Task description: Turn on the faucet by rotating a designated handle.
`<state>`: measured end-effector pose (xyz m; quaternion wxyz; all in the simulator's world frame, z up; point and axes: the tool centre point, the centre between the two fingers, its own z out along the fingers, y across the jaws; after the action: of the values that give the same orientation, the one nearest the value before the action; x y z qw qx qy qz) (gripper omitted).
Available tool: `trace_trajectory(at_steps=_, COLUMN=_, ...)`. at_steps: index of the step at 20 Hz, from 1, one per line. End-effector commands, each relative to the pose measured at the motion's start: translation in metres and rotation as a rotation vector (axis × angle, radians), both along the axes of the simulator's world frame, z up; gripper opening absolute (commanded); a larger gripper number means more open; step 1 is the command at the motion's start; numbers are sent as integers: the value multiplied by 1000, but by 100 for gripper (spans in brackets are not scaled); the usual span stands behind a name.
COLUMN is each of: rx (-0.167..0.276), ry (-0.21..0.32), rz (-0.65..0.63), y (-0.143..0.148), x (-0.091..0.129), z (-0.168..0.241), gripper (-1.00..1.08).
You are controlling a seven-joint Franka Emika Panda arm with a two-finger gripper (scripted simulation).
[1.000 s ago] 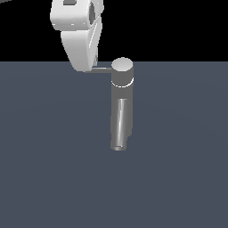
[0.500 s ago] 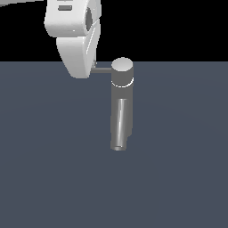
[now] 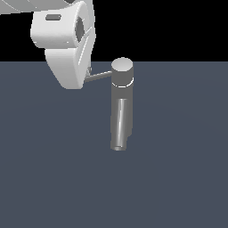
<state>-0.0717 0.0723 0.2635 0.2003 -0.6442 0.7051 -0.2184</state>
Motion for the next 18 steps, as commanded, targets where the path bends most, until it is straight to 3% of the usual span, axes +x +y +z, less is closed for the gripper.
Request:
trace_trajectory(at_steps=1, rx=-4, ry=9, rz=-10, y=-4, x=-12, z=-9, gripper=-100)
trace_trajectory(at_steps=4, rx=-1, ry=1, rz=0, y=1, x=-9, z=-6, gripper=-100)
trace_trajectory(at_steps=18, rx=-2, ry=4, rz=-4, y=-18, x=-32, z=-21, gripper=-100)
